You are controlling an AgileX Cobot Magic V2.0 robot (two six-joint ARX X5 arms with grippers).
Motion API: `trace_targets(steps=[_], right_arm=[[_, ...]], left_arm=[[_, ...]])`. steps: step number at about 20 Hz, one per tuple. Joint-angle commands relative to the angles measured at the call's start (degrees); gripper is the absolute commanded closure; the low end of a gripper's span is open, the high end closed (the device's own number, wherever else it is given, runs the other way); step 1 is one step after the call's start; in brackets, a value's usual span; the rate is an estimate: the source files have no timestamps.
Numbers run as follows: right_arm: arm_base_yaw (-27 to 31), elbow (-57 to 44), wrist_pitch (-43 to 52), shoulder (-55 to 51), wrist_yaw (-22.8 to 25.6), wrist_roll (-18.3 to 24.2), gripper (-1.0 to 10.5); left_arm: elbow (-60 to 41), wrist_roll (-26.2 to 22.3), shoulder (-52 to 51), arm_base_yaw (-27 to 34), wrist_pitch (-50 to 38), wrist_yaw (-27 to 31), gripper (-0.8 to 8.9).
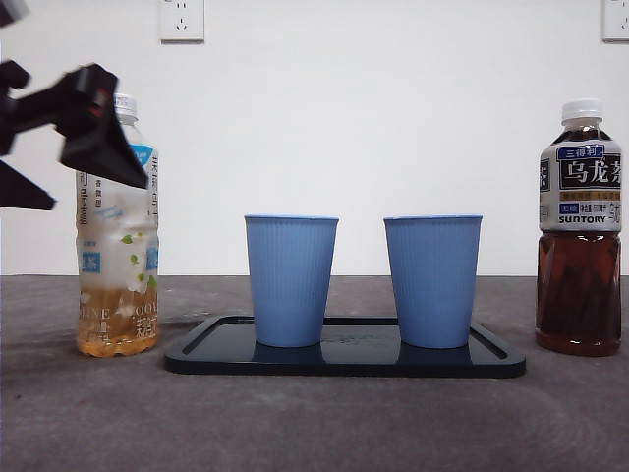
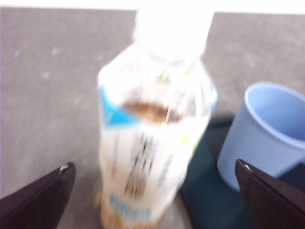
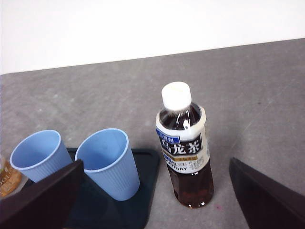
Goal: Pour the drink into the cup
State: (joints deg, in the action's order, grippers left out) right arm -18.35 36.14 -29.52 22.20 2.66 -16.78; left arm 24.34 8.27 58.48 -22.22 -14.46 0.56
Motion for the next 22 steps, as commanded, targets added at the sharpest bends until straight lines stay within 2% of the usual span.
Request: trace_targets(steps=[1, 12, 20, 22], right_arm=[[-0.3, 0.7, -0.1, 0.0, -0.1, 0.8, 4.6], [-0.3, 0.7, -0.4, 0.1, -0.1, 1.9, 4.6], [-0.3, 0.7, -0.4, 0.1, -0.1, 2.2, 4.6], [-0.3, 0.7, -0.4, 0.1, -0.1, 2.2, 4.6]], left_arm=[[0.0, -1.2, 4.6, -0.3, -5.8, 0.2, 2.75], [0.0, -4.4, 18.8, -0.2, -24.3, 0.2, 3.04], [0.0, -4.4, 22.6, -0.2, -27.5, 0.2, 5.51], [0.0, -4.4, 22.5, -0.3, -27.6, 0.2, 5.76]])
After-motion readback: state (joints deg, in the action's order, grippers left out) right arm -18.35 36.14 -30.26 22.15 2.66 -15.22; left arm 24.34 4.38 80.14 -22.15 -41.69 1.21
